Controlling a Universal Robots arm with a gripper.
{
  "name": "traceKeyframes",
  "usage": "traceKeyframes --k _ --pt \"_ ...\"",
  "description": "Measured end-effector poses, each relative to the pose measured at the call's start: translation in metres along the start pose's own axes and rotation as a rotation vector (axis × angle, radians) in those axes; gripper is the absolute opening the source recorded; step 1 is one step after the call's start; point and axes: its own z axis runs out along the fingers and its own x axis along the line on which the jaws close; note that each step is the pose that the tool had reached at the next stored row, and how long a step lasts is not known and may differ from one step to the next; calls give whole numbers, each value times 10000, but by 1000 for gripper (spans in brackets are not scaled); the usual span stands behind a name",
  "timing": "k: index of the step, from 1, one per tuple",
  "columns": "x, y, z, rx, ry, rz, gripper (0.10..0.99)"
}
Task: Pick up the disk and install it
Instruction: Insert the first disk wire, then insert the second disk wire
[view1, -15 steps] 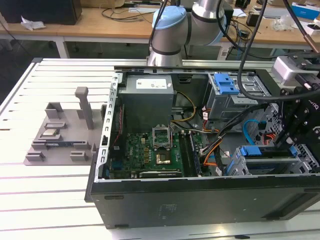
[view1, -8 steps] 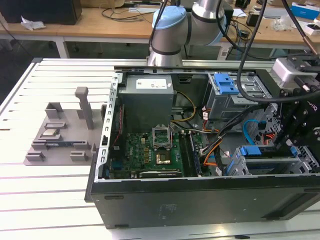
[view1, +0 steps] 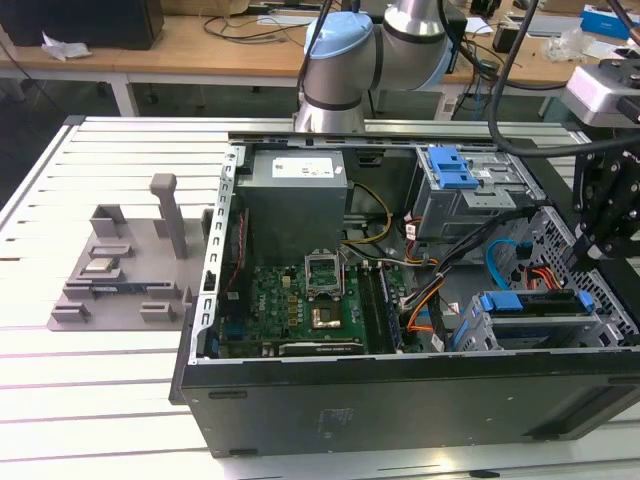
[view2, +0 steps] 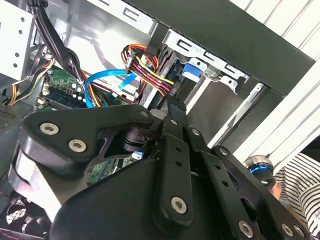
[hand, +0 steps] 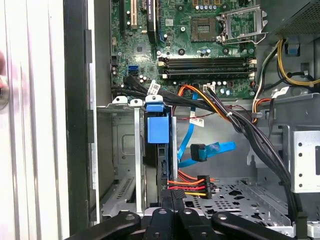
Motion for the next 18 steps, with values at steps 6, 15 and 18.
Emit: traceKeyframes --k 6,15,18 --pt "0 0 -2 0 1 0 106" --pt "-70 13 -5 0 2 0 361" --pt "-137 64 -6 0 1 0 361"
